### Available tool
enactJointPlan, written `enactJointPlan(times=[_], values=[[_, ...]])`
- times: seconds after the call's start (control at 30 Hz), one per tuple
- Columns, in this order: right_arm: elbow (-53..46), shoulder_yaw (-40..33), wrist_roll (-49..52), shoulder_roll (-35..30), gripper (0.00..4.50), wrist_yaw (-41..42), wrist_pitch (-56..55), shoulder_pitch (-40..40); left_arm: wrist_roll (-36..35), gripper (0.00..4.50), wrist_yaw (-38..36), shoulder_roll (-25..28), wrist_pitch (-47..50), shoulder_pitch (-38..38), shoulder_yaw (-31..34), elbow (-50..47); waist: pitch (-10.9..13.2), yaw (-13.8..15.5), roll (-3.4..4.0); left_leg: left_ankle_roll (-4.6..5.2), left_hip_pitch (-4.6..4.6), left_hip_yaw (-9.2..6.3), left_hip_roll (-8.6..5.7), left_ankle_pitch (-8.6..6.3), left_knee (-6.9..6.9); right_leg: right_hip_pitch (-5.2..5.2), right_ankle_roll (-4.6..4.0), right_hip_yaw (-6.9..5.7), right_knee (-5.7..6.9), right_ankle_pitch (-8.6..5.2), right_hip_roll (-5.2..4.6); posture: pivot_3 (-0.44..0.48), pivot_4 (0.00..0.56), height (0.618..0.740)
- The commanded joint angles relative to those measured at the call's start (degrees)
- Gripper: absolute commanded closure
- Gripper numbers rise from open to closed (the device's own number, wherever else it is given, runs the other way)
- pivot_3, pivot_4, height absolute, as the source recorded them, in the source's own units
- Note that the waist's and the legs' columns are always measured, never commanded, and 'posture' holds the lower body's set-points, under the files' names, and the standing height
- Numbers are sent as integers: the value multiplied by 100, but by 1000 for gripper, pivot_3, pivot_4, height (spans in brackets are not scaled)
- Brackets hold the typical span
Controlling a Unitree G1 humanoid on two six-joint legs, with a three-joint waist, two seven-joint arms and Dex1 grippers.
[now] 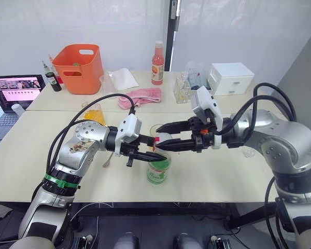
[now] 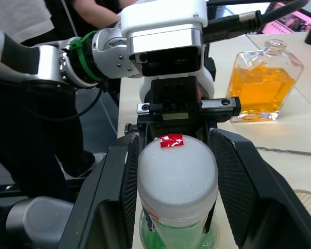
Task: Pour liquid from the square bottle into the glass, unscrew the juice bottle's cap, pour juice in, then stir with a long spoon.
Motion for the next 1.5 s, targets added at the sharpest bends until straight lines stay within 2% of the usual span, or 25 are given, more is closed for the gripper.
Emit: enactJointPlan(times=[0.03,0.27,0.63,1.5], values=[[592,516,-515,-84,2870,722,-319,-255,190,3096,55,118,41,2,55,109,0,2,0,0,2,0,2,0,0,2,0,-1,0,0,2,0,150,715],[798,631,-748,4,2870,1157,-582,-469,189,3096,68,161,5,49,95,127,0,13,0,0,1,-1,0,0,0,2,0,-1,1,0,-1,0,150,715],[1153,651,-1052,276,2870,1329,-679,-762,213,3096,29,154,-65,108,98,164,0,3,0,0,3,0,2,0,0,0,0,-2,3,0,2,0,150,715],[972,-160,-528,413,2870,1287,-140,-1365,254,3096,2,133,-96,170,37,116,0,4,1,0,-5,-2,1,0,0,-6,0,-3,5,0,0,0,150,715]])
